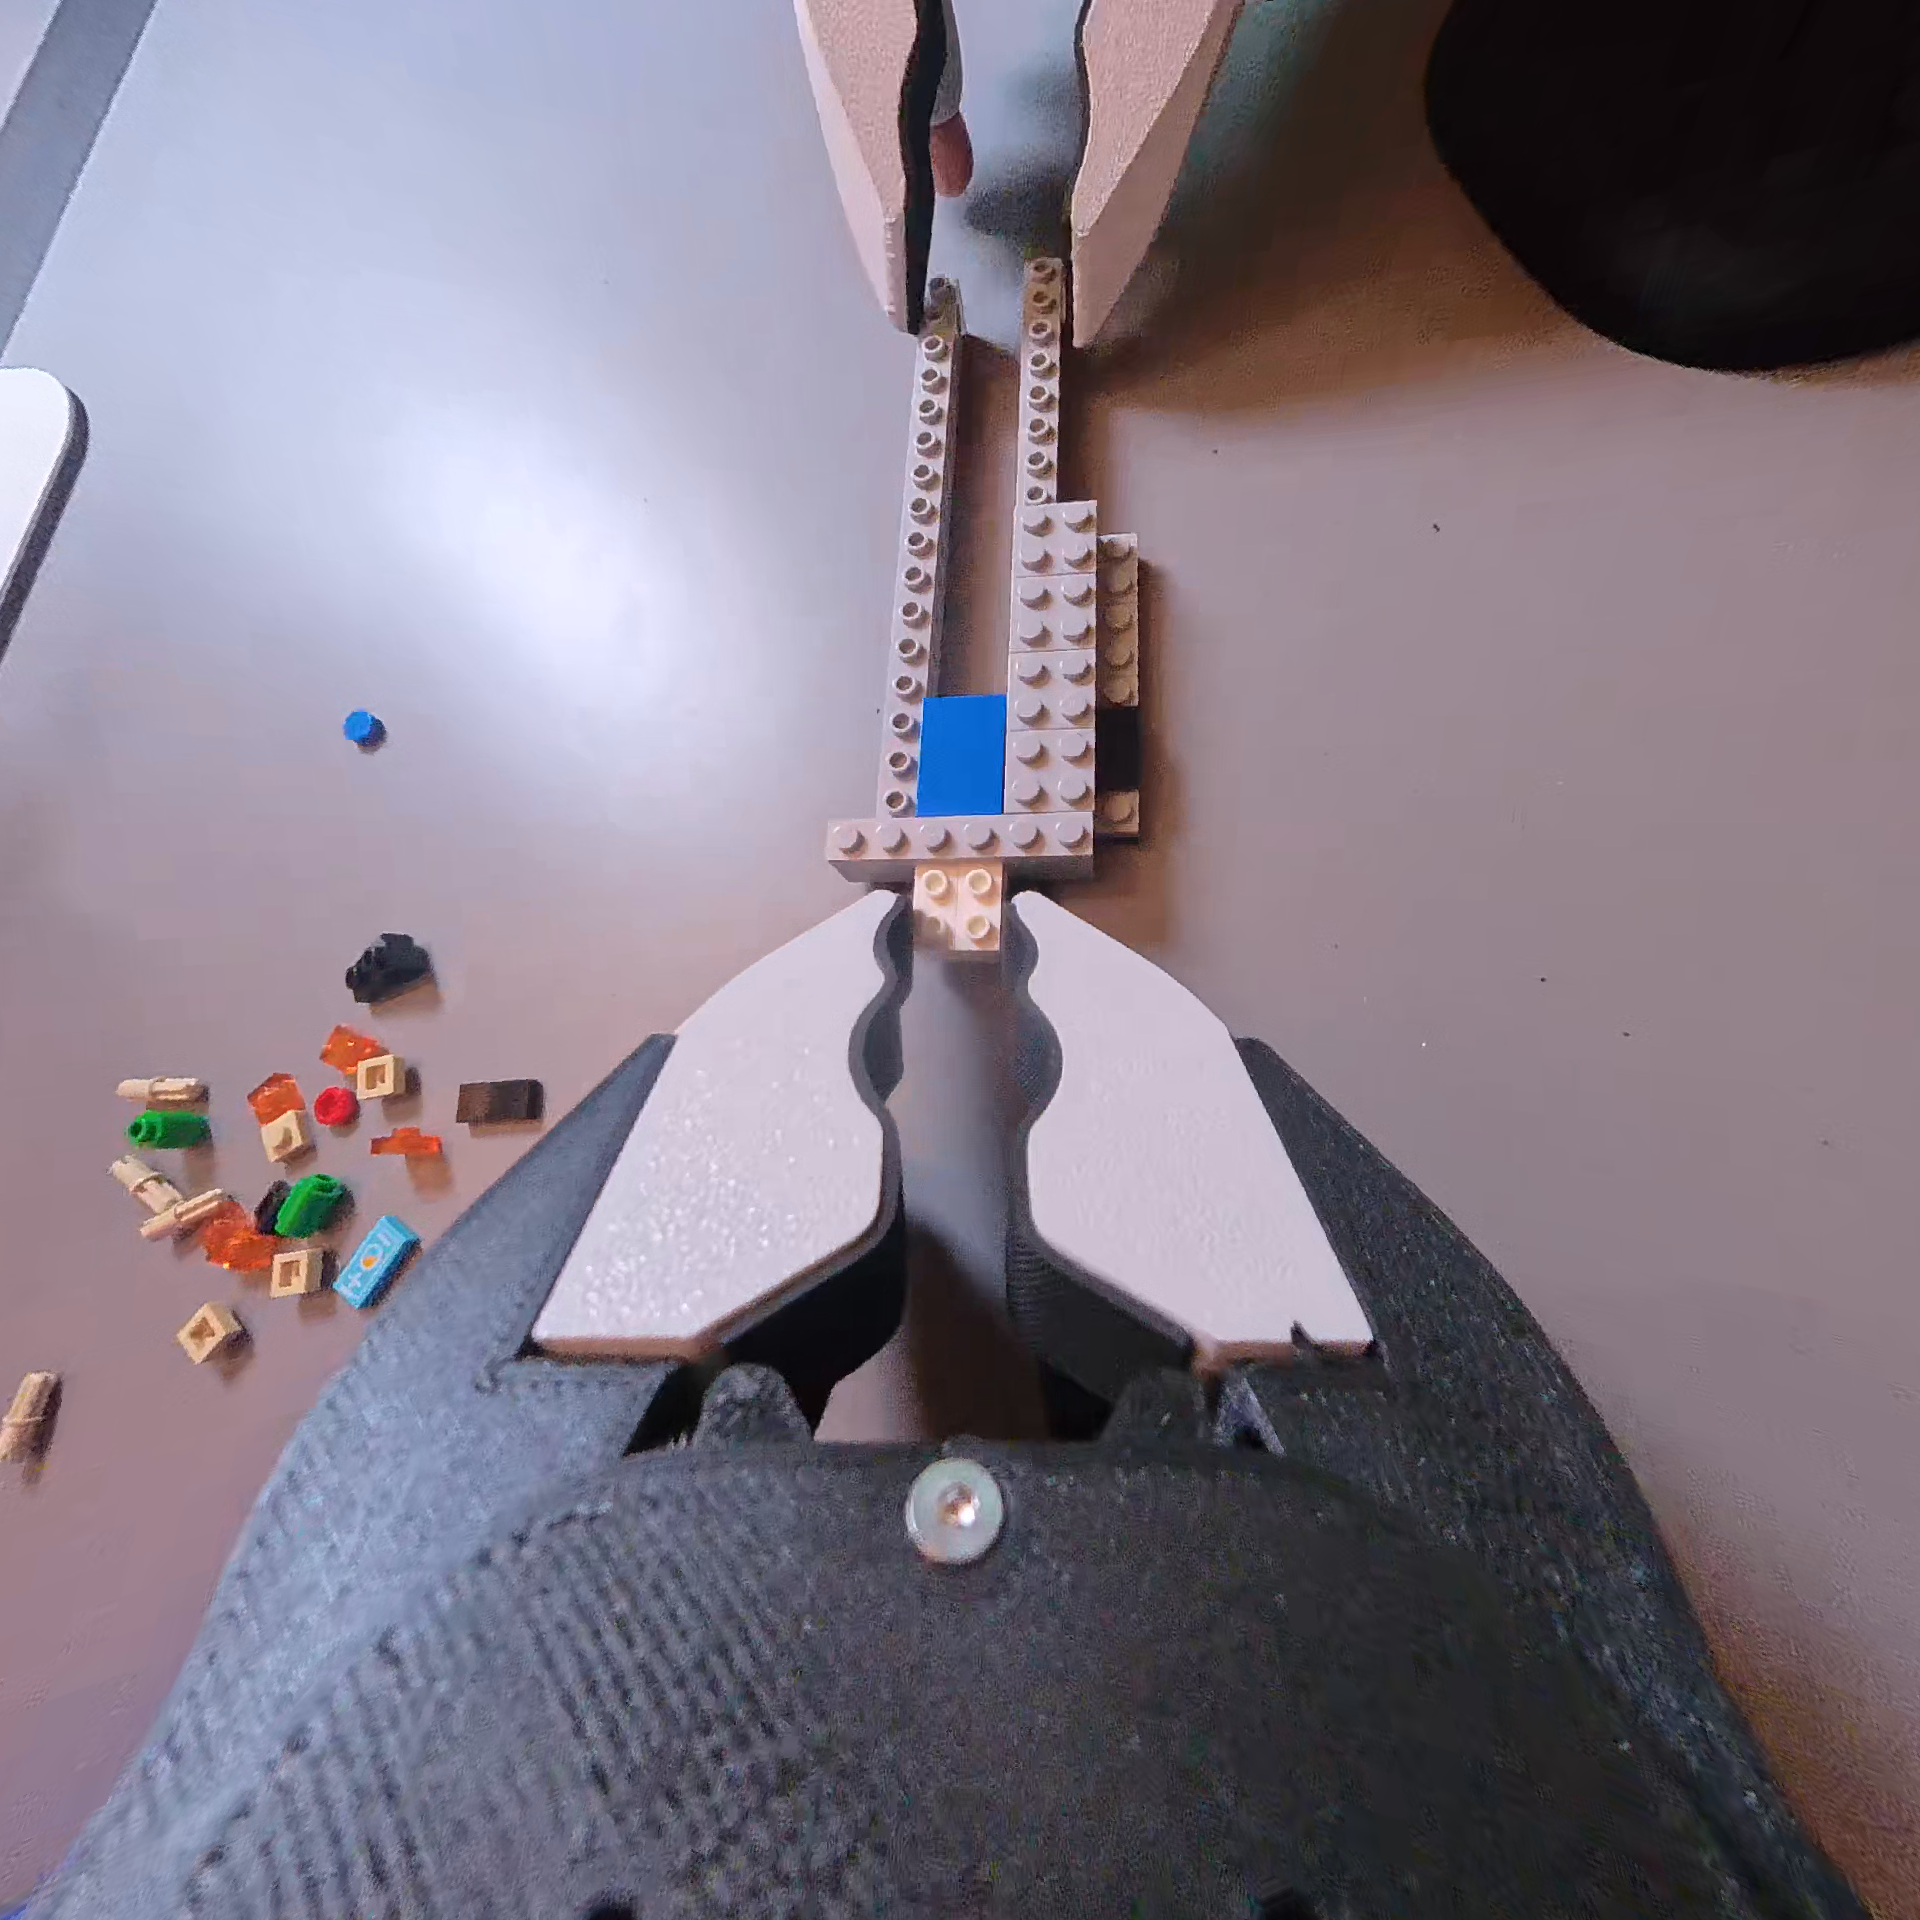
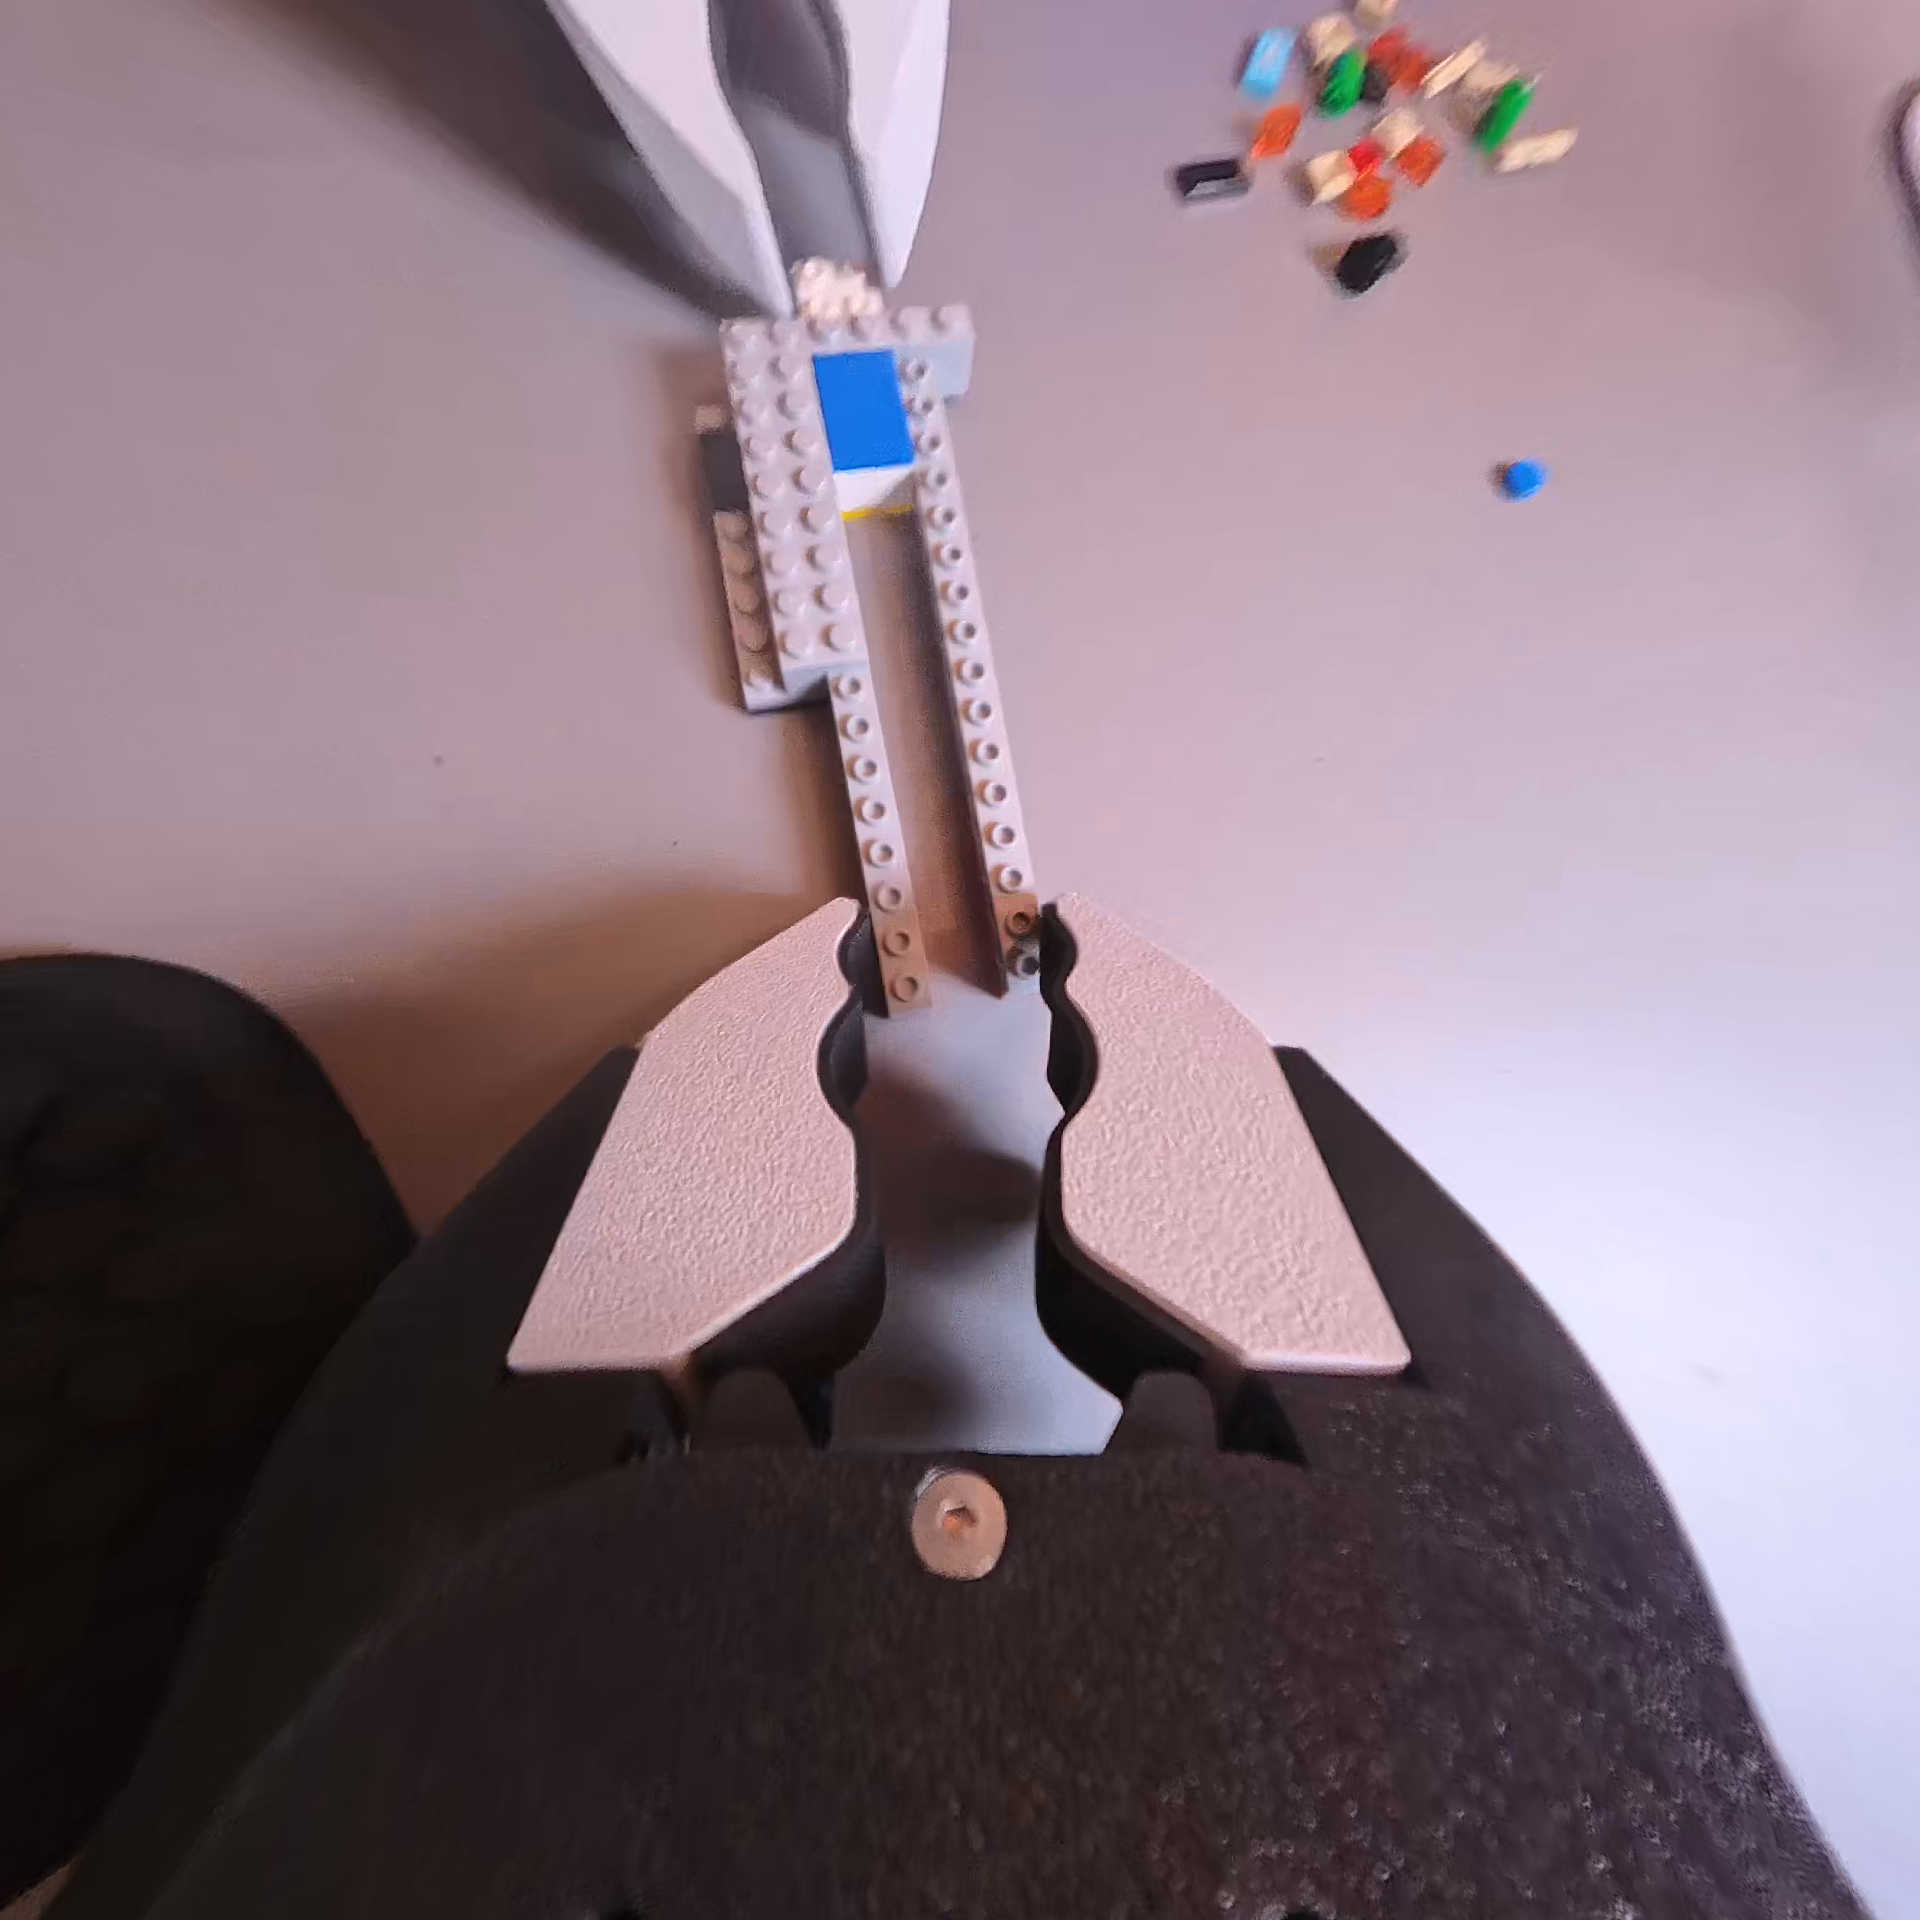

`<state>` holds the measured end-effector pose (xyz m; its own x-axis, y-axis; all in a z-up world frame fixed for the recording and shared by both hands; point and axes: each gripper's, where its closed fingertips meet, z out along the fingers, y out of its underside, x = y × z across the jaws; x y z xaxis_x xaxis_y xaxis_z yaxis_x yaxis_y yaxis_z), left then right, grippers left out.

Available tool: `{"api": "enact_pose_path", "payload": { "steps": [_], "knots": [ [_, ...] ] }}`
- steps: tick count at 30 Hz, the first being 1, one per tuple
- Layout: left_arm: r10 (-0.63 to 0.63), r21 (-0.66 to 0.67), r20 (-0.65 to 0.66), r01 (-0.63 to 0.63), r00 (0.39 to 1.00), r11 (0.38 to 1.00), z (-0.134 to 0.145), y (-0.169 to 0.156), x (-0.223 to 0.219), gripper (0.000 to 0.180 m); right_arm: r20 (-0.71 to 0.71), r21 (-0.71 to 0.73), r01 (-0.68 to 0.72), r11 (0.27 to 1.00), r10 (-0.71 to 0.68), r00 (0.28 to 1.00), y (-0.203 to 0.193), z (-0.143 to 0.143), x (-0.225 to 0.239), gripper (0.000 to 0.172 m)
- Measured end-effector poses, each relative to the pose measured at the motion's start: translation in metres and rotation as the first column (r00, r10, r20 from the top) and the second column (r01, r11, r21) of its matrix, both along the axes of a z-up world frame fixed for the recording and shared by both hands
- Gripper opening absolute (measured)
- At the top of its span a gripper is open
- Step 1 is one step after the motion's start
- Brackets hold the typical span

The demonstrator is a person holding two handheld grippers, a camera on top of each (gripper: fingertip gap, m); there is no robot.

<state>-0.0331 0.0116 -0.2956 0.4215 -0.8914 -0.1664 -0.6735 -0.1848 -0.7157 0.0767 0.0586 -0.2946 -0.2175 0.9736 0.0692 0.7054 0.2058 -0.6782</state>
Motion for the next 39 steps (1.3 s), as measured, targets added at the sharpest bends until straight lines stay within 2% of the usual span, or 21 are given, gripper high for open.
{"api": "enact_pose_path", "payload": {
  "steps": [3,6,10,13,16,19,20,23,27,29,31,34,37,39],
  "knots": [
    [-0.053,0.047,-0.032,0.054,0.998,0.997,0.000,-0.003,0.001,0.016,-0.034,-0.141,-0.032,0.989,0.027,0.999,-0.013,0.010,0.003,0.042],
    [-0.110,0.087,-0.045,0.113,0.993,0.990,0.000,-0.008,0.005,0.016,-0.112,-0.212,-0.016,0.977,-0.008,0.994,-0.011,0.025,-0.002,0.043],
    [-0.161,0.102,-0.033,0.163,0.986,0.981,0.000,-0.014,0.010,0.015,-0.055,-0.132,-0.014,0.991,0.006,0.998,-0.013,0.012,-0.009,0.026],
    [-0.167,0.095,-0.019,0.168,0.986,0.981,0.000,-0.014,0.012,0.015,0.031,-0.084,-0.066,0.994,0.069,0.997,-0.027,-0.003,-0.014,0.024],
    [-0.178,0.084,0.013,0.177,0.984,0.981,0.000,-0.017,0.014,0.016,0.067,0.002,-0.064,0.998,0.064,0.996,-0.025,-0.007,-0.022,0.010],
    [-0.162,0.086,0.023,0.159,0.987,0.983,0.000,-0.014,0.012,0.016,0.061,0.003,-0.072,0.997,0.071,0.996,-0.025,-0.005,-0.023,0.008],
    [-0.157,0.086,0.028,0.154,0.987,0.984,0.000,-0.013,0.011,0.017,0.043,-0.020,-0.061,0.998,0.062,0.997,-0.025,-0.003,-0.023,0.008],
    [-0.140,0.056,0.051,0.137,0.989,0.989,-0.001,-0.013,0.009,0.033,0.001,-0.119,-0.024,0.993,0.024,1.000,-0.021,0.004,-0.023,0.008],
    [-0.086,-0.053,0.170,0.096,0.982,0.994,0.002,-0.013,0.012,0.055,-0.044,-0.307,0.041,0.951,-0.057,0.997,-0.018,0.016,-0.025,0.008],
    [-0.060,-0.065,0.204,0.075,0.977,0.995,0.006,-0.009,0.012,0.060,-0.052,-0.382,0.075,0.921,-0.103,0.993,-0.016,0.019,-0.027,0.008],
    [-0.024,-0.107,0.262,0.054,0.965,0.993,0.011,-0.008,0.012,0.060,-0.077,-0.380,0.074,0.922,-0.112,0.991,-0.015,0.020,-0.029,0.008],
    [0.097,-0.271,0.439,0.029,0.893,0.962,0.027,-0.003,0.010,0.062,-0.162,-0.230,0.053,0.972,-0.092,0.983,-0.013,0.029,-0.034,0.008],
    [0.265,-0.426,0.606,0.025,0.750,0.905,0.048,0.009,0.003,0.061,-0.270,0.004,0.049,0.999,-0.047,0.962,-0.014,0.047,-0.042,0.008],
    [0.304,-0.482,0.671,0.087,0.676,0.872,0.059,0.008,0.004,0.058,-0.358,0.115,0.056,0.992,-0.012,0.934,-0.019,0.062,-0.048,0.008]
  ]
}}
